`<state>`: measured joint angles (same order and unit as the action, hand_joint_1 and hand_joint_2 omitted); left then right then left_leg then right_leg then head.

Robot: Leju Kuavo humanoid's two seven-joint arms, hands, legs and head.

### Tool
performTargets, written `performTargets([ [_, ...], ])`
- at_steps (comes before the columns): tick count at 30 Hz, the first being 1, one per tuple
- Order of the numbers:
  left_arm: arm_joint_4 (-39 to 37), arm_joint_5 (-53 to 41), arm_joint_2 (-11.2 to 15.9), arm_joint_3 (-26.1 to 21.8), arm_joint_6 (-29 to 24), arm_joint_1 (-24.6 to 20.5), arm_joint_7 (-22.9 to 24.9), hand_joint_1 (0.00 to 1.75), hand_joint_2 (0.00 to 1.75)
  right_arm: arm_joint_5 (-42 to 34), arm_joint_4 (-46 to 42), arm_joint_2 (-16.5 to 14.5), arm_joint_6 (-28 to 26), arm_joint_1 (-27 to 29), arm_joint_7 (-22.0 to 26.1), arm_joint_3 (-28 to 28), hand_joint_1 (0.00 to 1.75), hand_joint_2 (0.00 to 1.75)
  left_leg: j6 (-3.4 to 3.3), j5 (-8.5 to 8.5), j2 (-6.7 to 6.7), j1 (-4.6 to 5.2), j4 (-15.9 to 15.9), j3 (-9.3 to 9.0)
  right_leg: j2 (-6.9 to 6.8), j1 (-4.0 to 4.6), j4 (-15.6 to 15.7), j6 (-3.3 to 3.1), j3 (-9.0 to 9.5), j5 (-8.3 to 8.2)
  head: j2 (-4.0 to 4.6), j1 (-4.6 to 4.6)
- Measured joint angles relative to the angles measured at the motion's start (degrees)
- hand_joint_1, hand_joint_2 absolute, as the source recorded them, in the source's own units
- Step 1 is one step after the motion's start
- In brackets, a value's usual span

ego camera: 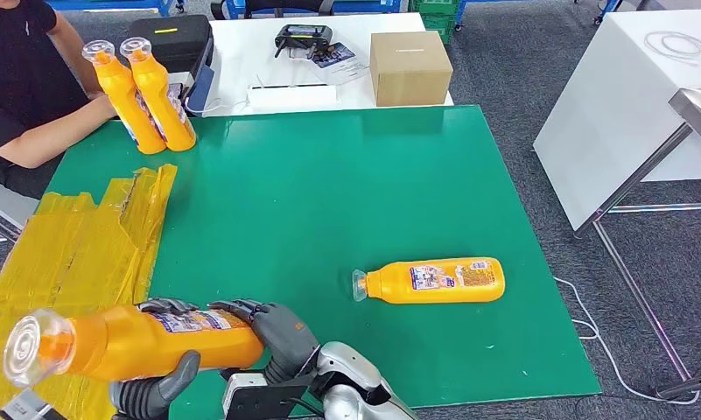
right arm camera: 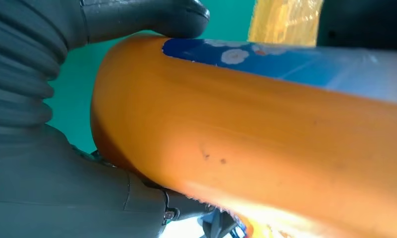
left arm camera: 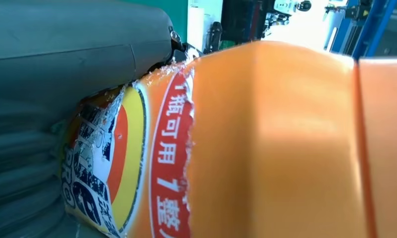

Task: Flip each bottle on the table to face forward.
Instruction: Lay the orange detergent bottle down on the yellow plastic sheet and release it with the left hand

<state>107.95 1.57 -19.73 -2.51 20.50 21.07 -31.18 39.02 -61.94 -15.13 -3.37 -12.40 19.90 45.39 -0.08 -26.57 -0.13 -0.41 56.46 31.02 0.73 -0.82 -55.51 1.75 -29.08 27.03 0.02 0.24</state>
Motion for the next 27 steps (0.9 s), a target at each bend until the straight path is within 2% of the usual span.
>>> performTargets([
  [1,0.0,-1.2,0.0,0.0,-0.3,-0.2,-0.1,1.75,1.75,0.2,0.0,0.0,-0.5,0.0,-0.1,-0.1,0.0,1.75,0.0,0.0,0.0,0.0,0.0,0.0,0.0,0.0,0.0,0.0,0.0,0.0,0.0,0.0],
  [5,0.3,-6.1,0.0,0.0,-2.9,-0.6,-0.4,1.75,1.75,0.5,-0.6,0.1,-1.6,0.4,-1.1,-0.9,0.0,0.0,0.0,0.0,0.01,0.0,0.0,0.0,-0.01,0.0,0.0,0.0,-0.01,0.0,0.0,0.0],
  [10,0.4,-14.9,0.8,-2.6,-9.0,-2.7,-0.3,1.75,1.75,-1.6,-5.7,0.3,-0.8,1.9,-2.8,-4.4,0.0,0.0,-0.01,0.02,-0.01,0.0,0.0,0.01,-0.06,0.0,0.0,0.0,0.0,0.0,0.0,0.0],
  [16,0.4,-17.3,1.7,-5.1,-10.2,-4.2,-0.3,1.75,1.75,-2.2,-9.7,0.3,-0.1,3.1,-3.2,-6.9,0.0,0.0,0.0,0.03,-0.01,0.0,0.0,0.01,-0.05,0.0,0.0,0.0,0.0,0.0,0.0,0.01],
  [19,0.3,-21.7,2.3,-5.8,-12.5,-4.5,0.1,1.75,1.75,-3.0,-10.9,0.4,-0.1,3.3,-2.9,-7.6,0.0,0.0,0.0,0.03,-0.01,0.0,0.0,0.02,-0.05,0.0,0.0,0.0,0.0,0.0,0.0,0.0],
  [24,-0.9,-39.8,5.3,-10.3,-22.7,-5.6,2.3,1.75,1.75,-5.1,-15.2,1.7,0.3,3.3,-2.7,-9.8,0.0,0.0,0.02,0.05,-0.02,-0.01,0.0,0.01,-0.05,0.01,0.0,0.0,-0.01,0.0,0.0,0.01],
  [27,-3.5,-56.4,7.0,-14.1,-31.6,-7.5,7.3,1.75,1.75,-5.4,-17.8,2.6,1.1,3.2,-2.7,-11.0,0.0,0.0,0.07,0.09,-0.03,-0.03,0.0,0.01,-0.06,0.02,0.0,0.0,-0.01,-0.01,0.0,0.01],
])
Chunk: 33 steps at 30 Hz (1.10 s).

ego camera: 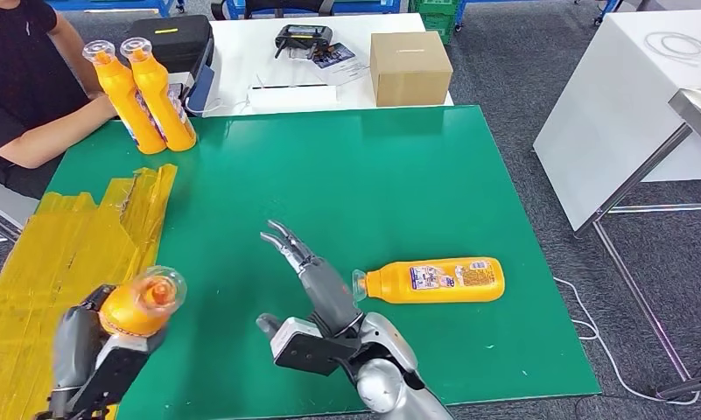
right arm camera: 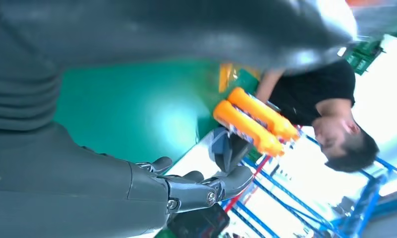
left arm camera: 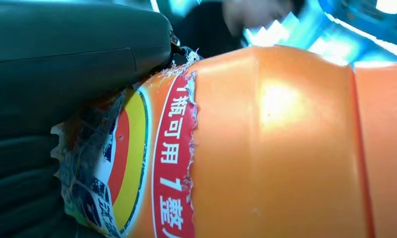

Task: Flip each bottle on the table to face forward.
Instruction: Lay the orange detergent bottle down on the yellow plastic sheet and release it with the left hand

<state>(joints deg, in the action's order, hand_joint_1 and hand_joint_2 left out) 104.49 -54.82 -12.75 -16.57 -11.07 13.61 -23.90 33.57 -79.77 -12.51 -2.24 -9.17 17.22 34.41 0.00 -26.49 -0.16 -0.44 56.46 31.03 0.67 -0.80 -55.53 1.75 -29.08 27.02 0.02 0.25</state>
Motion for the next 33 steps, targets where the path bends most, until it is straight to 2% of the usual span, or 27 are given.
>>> performTargets([
  [3,-3.6,-13.0,1.4,-2.1,-7.4,-1.9,5.2,1.75,1.75,-0.5,-1.6,0.5,0.6,-0.3,0.0,-0.6,0.0,0.0,0.03,0.02,-0.01,-0.01,0.0,0.0,0.0,0.0,0.0,0.0,0.01,0.0,0.0,0.01],
  [8,-13.6,-31.1,4.2,-2.9,-13.0,-5.1,16.4,1.75,1.75,-3.4,-2.4,0.6,1.9,-1.6,1.4,-0.9,0.0,0.0,0.03,0.03,-0.02,0.02,0.0,0.01,0.0,-0.02,0.0,0.0,0.02,0.0,0.0,-0.02],
  [10,-19.5,-34.0,6.2,-2.1,-14.7,-6.6,21.4,1.75,1.75,-4.2,-2.4,0.4,2.3,-2.6,1.7,-0.8,0.0,0.0,0.02,0.03,0.01,0.02,0.0,0.0,0.0,-0.02,0.0,0.0,0.01,-0.01,0.0,-0.01],
  [12,-25.0,-34.6,8.1,-0.9,-15.5,-8.1,23.9,1.75,1.75,-4.7,-2.5,0.4,2.5,-3.4,1.8,-0.6,0.0,0.0,0.02,0.04,0.01,0.01,0.0,-0.01,-0.01,-0.01,0.0,0.0,0.01,-0.01,0.0,0.0],
  [16,-33.0,-35.0,10.4,0.8,-15.6,-11.7,23.5,1.75,1.75,-5.7,-2.5,0.4,2.4,-4.4,2.1,-0.5,0.0,1.75,-0.01,0.1,-0.22,0.01,0.0,-0.02,-0.32,-0.02,0.0,0.0,0.14,0.0,0.0,0.0],
  [25,-38.5,-35.0,11.7,2.9,-15.3,-14.9,24.1,1.75,1.75,-6.6,-2.5,0.5,2.4,-4.8,2.8,-0.5,0.0,1.75,0.01,0.18,-0.39,0.03,0.0,-0.14,-0.51,-0.03,0.0,0.0,0.3,0.0,0.0,0.02],
  [26,-40.3,-35.0,11.9,3.5,-15.3,-16.0,23.5,1.47,1.31,-6.8,-2.5,0.6,2.4,-4.9,3.0,-0.5,0.0,1.75,0.03,0.24,-0.47,0.03,0.0,-0.2,-0.59,-0.03,0.0,-0.01,0.38,0.0,0.0,0.02],
  [29,-44.6,-34.4,12.3,4.2,-15.3,-18.4,19.2,0.16,0.0,-7.0,-2.4,0.6,2.5,-5.3,3.4,-0.5,0.0,1.75,0.06,0.39,-0.69,0.03,-0.1,-0.41,-0.78,-0.02,0.0,-0.02,0.68,0.0,0.0,0.02],
  [30,-45.5,-33.9,12.4,4.3,-15.3,-18.9,17.7,0.0,0.0,-7.0,-2.3,0.6,2.5,-5.4,3.6,-0.5,0.0,1.75,0.06,0.41,-0.77,0.04,-0.1,-0.48,-0.85,-0.03,0.0,-0.02,0.75,0.0,0.0,0.03],
  [33,-47.4,-31.5,12.8,4.4,-15.0,-19.8,13.2,0.0,0.0,-7.2,-1.9,0.6,2.6,-6.0,4.0,-0.5,0.0,1.75,0.06,0.42,-1.02,0.06,-0.1,-0.7,-1.07,-0.05,0.0,-0.04,0.76,0.06,0.0,0.03],
])
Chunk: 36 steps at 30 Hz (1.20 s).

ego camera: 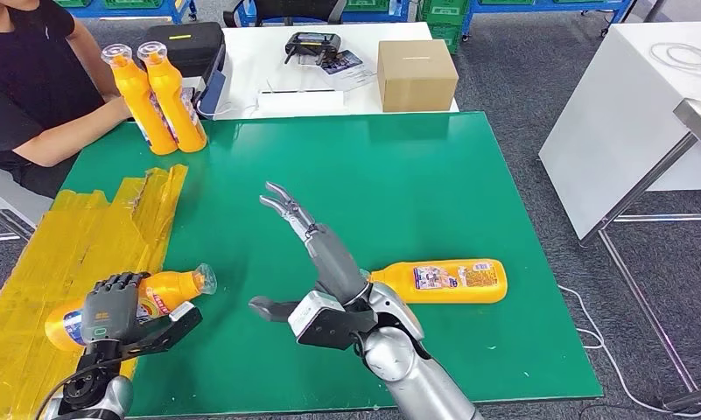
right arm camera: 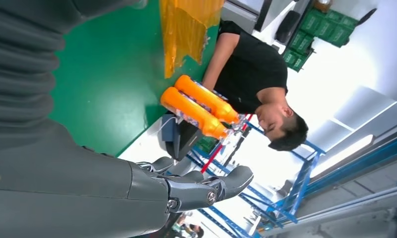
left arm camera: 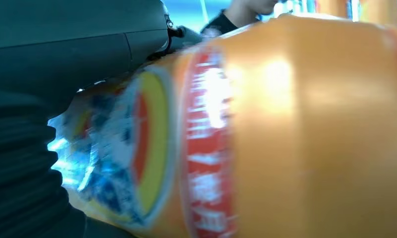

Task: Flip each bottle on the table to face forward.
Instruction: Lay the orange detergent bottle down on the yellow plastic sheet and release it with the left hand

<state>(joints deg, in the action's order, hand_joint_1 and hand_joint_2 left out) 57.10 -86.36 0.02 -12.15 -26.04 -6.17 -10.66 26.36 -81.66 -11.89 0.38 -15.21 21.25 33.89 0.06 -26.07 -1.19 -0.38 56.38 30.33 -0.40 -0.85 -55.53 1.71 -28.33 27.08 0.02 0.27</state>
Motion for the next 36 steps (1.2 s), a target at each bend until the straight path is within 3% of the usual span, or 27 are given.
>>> performTargets([
  [5,-1.1,5.8,0.7,0.6,2.7,-0.1,-6.5,0.0,0.0,0.6,0.4,0.0,-1.4,-0.5,1.1,-0.1,0.0,1.75,-0.03,0.01,-0.1,0.12,0.0,-0.04,-0.09,-0.12,0.0,0.04,0.25,0.07,0.0,0.0],
  [12,-0.6,11.4,1.8,1.8,5.8,0.4,-10.0,0.0,0.0,2.2,0.5,-0.2,-3.2,-0.7,1.4,-1.8,0.0,1.75,-0.07,-0.01,-0.12,0.23,0.0,-0.36,-0.11,-0.21,0.0,0.11,0.77,0.13,0.0,0.02],
  [16,0.7,11.9,2.0,2.4,5.8,1.3,-10.0,0.0,0.0,3.8,0.6,-0.2,-3.6,-1.3,0.8,-3.0,0.0,0.0,-0.06,-0.15,-0.13,0.22,-0.1,-0.56,-0.11,-0.2,0.0,0.06,0.48,0.24,0.0,0.01],
  [22,3.2,15.5,2.0,2.7,6.2,2.7,-10.2,0.0,0.0,6.5,1.5,0.9,-3.6,-2.2,-0.6,-4.5,0.0,0.0,-0.13,-0.09,-0.12,0.23,0.0,-0.5,-0.12,-0.21,0.0,0.08,0.68,0.19,0.0,-0.01],
  [28,5.8,17.6,1.9,1.3,5.3,4.3,-10.0,0.0,0.0,11.6,3.2,4.4,-4.6,-3.6,-3.7,-6.0,0.0,0.0,-0.18,-0.03,-0.01,0.23,0.0,-0.23,-0.07,-0.22,0.0,0.1,0.55,0.14,0.0,-0.01],
  [32,8.8,17.3,0.7,-1.0,4.9,5.4,-9.6,0.0,0.0,12.2,3.8,7.4,-2.6,-3.5,-4.6,-8.0,0.0,1.75,-0.19,-0.04,0.01,0.22,0.0,0.03,-0.06,-0.22,0.0,0.11,0.28,0.12,0.0,-0.02],
  [36,10.0,18.5,-0.4,-3.0,3.9,5.9,-10.8,0.0,0.0,12.1,4.3,11.1,-1.0,-3.0,-4.3,-8.9,0.0,1.75,-0.19,-0.04,0.01,0.19,0.0,0.15,-0.03,-0.19,0.0,0.11,0.12,0.12,0.0,-0.01],
])
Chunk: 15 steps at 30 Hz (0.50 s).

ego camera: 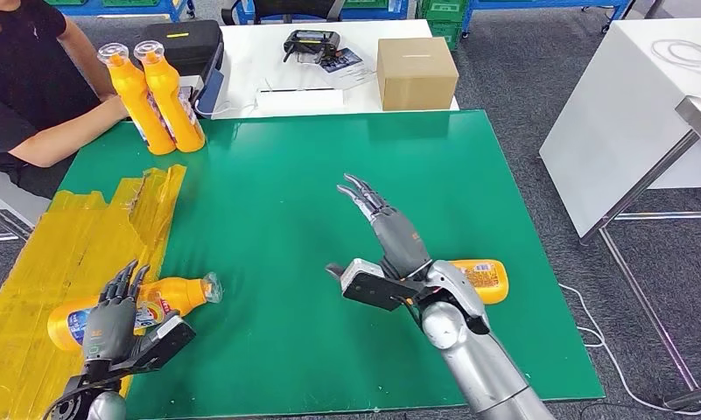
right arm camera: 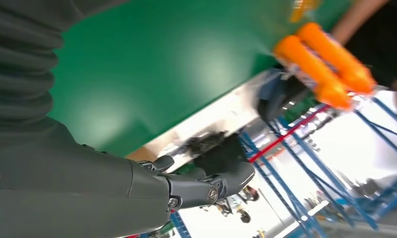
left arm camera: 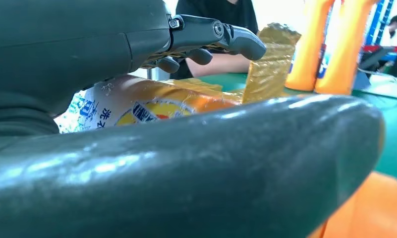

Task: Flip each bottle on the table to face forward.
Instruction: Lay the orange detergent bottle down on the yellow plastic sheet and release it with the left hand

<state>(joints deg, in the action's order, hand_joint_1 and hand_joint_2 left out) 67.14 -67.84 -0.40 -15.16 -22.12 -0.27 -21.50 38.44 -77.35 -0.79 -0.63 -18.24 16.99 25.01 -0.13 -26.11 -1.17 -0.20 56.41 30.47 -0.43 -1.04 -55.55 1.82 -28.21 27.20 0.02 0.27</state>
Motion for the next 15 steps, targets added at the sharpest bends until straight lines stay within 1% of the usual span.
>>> performTargets([
  [4,2.0,2.4,-1.2,-1.9,-0.5,1.2,-1.7,0.0,0.0,0.3,-0.1,3.5,0.0,2.1,0.1,-0.7,0.0,1.75,0.0,0.0,0.0,-0.03,0.0,0.2,0.04,0.02,0.0,0.0,-0.19,0.0,0.0,-0.01],
  [10,7.1,12.2,-3.8,-5.2,1.0,3.9,-8.5,0.0,0.0,1.0,-2.1,7.8,0.2,6.7,0.0,-1.6,0.0,1.75,0.0,-0.01,0.01,-0.03,0.0,0.59,0.04,0.02,0.0,0.0,-0.58,0.0,0.0,-0.02],
  [15,10.7,14.7,-5.5,-7.3,2.4,5.2,-9.6,0.0,0.0,1.5,-3.6,10.0,0.2,9.5,-0.1,-2.1,0.0,1.75,0.0,0.0,0.02,-0.03,0.0,0.79,0.05,0.02,0.0,0.04,-0.76,-0.02,0.0,-0.01],
])
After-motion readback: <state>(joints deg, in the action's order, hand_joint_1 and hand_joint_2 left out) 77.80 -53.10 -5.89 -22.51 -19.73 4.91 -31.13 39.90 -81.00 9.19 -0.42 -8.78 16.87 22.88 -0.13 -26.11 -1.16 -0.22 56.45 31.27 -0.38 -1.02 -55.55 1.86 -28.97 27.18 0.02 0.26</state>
